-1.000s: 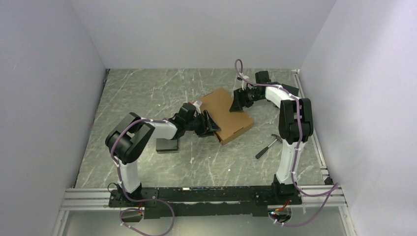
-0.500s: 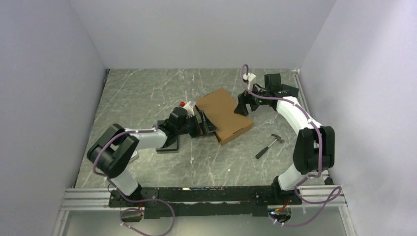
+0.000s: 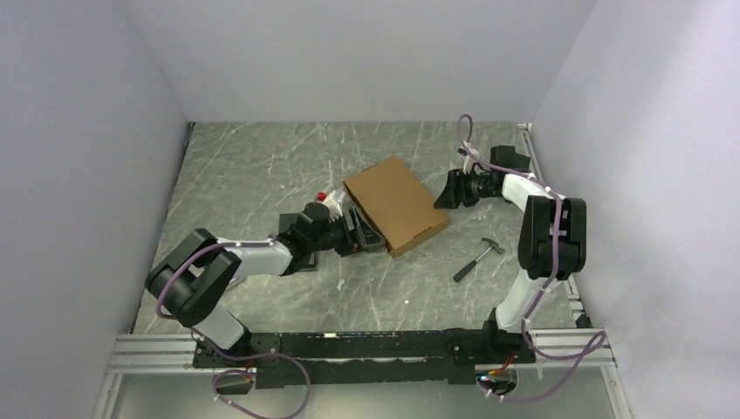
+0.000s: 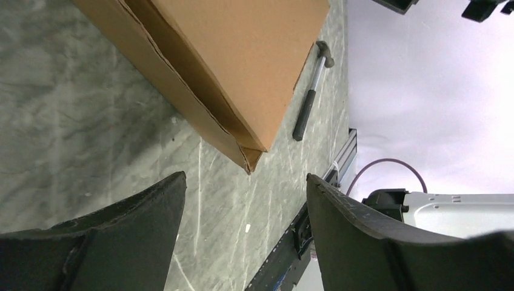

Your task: Fold the paper box

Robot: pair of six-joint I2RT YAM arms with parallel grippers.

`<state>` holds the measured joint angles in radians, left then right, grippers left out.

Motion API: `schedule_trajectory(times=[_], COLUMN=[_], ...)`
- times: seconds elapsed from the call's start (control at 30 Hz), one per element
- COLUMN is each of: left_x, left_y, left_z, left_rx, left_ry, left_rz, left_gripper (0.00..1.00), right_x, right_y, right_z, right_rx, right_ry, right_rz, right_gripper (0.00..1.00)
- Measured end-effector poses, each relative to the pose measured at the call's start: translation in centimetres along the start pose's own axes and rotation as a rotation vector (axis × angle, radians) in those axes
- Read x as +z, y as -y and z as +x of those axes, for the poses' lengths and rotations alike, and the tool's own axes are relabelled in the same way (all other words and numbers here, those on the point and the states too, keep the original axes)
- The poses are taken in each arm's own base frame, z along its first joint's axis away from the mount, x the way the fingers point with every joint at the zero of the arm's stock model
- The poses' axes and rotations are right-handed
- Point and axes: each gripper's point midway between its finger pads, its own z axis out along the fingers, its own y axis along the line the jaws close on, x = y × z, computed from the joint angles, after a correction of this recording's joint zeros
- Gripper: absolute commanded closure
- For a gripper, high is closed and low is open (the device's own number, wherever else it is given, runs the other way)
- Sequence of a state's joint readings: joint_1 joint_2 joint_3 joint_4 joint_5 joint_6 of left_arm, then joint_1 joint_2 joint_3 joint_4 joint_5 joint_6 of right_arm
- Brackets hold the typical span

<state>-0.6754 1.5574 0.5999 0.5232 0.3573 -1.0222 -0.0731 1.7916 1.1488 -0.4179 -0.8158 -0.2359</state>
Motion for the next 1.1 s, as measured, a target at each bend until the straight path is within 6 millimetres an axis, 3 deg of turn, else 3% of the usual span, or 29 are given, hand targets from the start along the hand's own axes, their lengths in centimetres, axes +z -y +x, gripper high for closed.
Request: schedule_trajectory(times=[0.27,0.6,0.87,1.1], left_x=[2.4,4.0,5.0,5.4], left_y=[-0.6,1.6,0.6,1.0], left_z=[3.0,3.4,3.8,3.3], left_rx=[-0.101,-0.183,-0.269,-0.277], left_ry=[-0.069,-0.065,-0.082,-0.098], left_rz=[-0.047,-0.071,-0.191,-0.261], left_gripper=[0.28,0.33,0.59,0.71], right_x=[1.5,1.7,1.8,2.0], right_y=[-0.6,-1.1,-1.2,-1.1], right_z=[1.5,1.6,1.6,1.3], right_rx=[0.082,0.083,0.08,0.059], right_ry=[-0.038,-0.042,-0.044,-0.047], right_rz=[-0.083,-0.1,-0.101,-0.087], right_gripper=[0.48,0.5,0.51,0.52])
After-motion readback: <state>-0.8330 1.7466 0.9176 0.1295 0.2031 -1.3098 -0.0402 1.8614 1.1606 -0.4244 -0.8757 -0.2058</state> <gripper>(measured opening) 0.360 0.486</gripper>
